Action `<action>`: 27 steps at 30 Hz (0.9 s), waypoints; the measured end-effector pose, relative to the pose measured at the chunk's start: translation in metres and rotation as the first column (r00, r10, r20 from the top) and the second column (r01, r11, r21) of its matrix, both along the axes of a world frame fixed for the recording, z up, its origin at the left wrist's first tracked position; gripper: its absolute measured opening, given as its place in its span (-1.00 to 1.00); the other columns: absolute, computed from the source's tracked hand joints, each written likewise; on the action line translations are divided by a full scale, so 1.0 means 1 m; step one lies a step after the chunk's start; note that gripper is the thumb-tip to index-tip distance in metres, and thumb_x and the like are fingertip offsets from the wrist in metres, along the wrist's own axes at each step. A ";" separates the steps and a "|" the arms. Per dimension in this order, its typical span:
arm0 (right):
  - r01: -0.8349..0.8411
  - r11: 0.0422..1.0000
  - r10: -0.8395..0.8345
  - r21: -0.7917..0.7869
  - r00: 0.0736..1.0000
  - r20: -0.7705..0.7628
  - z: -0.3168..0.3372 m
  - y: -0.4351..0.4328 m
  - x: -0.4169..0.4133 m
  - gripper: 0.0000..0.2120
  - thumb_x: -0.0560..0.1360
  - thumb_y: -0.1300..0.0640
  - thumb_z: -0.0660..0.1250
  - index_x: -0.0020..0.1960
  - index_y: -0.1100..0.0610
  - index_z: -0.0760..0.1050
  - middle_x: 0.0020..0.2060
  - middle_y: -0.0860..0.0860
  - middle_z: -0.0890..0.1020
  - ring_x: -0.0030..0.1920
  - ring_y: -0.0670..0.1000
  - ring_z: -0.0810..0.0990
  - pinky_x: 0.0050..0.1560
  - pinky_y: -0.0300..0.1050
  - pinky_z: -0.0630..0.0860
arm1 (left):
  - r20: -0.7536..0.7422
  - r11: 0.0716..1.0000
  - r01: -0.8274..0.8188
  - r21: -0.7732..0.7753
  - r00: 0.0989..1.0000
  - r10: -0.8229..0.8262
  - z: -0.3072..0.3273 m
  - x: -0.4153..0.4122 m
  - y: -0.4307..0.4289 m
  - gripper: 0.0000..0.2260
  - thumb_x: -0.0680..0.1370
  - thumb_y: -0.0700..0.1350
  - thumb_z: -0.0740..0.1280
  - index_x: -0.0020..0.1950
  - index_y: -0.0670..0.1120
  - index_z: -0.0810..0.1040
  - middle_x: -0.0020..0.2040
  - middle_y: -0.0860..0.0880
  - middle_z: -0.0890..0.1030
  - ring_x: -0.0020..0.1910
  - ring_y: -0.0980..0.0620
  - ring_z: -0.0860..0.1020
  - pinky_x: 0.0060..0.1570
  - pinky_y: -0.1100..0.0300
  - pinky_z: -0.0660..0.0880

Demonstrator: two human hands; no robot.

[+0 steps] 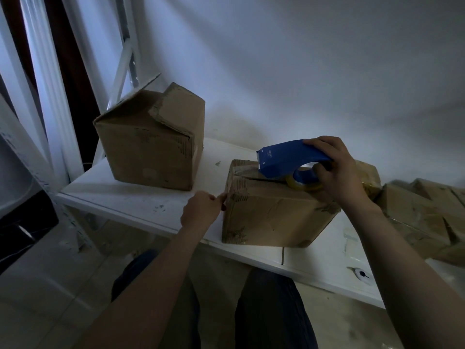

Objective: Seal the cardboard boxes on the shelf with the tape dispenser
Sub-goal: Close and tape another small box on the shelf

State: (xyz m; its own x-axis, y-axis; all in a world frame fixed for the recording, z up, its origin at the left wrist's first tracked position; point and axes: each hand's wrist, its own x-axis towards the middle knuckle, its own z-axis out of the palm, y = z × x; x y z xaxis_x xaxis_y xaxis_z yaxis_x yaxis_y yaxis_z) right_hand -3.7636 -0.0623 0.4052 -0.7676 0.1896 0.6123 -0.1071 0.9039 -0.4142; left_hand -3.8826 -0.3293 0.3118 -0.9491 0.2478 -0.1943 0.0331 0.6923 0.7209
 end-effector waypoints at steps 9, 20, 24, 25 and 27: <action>-0.008 1.000 0.008 -0.012 1.000 0.006 0.001 -0.002 0.002 -0.32 0.42 0.54 0.26 0.33 -0.11 0.44 0.26 -0.01 0.43 0.21 -0.17 0.38 0.15 -0.46 0.37 | -0.418 0.928 0.204 0.312 0.907 -0.059 0.037 0.005 0.008 -0.63 0.69 0.04 0.15 0.47 -0.04 0.40 0.42 -0.03 0.46 0.40 0.01 0.41 0.32 0.04 0.42; -0.123 0.990 0.129 -0.066 0.987 0.098 0.002 0.008 0.004 -0.33 0.47 0.49 0.27 0.45 -0.04 0.40 0.30 0.06 0.45 0.28 0.00 0.46 0.29 -0.13 0.47 | -0.580 0.814 0.365 -0.452 0.574 -0.578 0.024 0.002 0.016 -0.30 0.61 0.32 -0.11 0.63 -0.05 0.08 0.65 -0.02 0.05 0.62 0.04 -0.02 0.49 -0.16 0.25; -0.142 0.973 0.159 -0.180 0.984 0.082 0.004 -0.002 -0.002 -0.40 0.53 0.41 0.31 0.47 -0.05 0.40 0.22 -0.15 0.50 0.21 -0.15 0.50 0.27 -0.13 0.48 | -0.491 0.742 0.398 -0.539 0.568 -0.661 0.038 -0.034 0.002 -0.29 0.60 0.37 -0.22 0.64 0.01 0.05 0.63 0.08 -0.05 0.62 0.01 0.00 0.44 -0.17 0.35; -0.140 0.973 0.156 -0.186 0.985 0.074 0.004 -0.007 -0.005 -0.41 0.53 0.39 0.32 0.46 -0.06 0.40 0.21 -0.19 0.49 0.18 -0.19 0.50 0.26 -0.15 0.48 | -0.457 0.732 0.427 -0.532 0.583 -0.672 0.043 -0.044 -0.001 -0.34 0.61 0.35 -0.16 0.64 0.05 0.02 0.61 0.14 -0.08 0.62 0.02 -0.01 0.45 -0.16 0.35; -0.138 0.972 0.152 -0.191 0.986 0.062 0.003 -0.014 -0.009 -0.43 0.53 0.36 0.32 0.45 -0.06 0.40 0.18 -0.24 0.48 0.15 -0.20 0.49 0.24 -0.16 0.48 | -0.381 0.719 0.509 -0.473 0.618 -0.688 0.053 -0.056 -0.009 -0.42 0.64 0.26 -0.02 0.63 0.13 -0.04 0.58 0.24 -0.12 0.62 0.05 -0.07 0.49 -0.15 0.28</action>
State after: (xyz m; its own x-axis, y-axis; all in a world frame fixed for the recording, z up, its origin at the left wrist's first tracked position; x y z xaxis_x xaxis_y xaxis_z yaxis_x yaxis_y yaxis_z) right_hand -3.7727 -0.0761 0.4081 -0.8378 0.1775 0.5163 -0.1937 0.7875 -0.5851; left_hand -3.9386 -0.3378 0.3650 -0.5772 0.8116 0.0899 0.8045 0.5464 0.2328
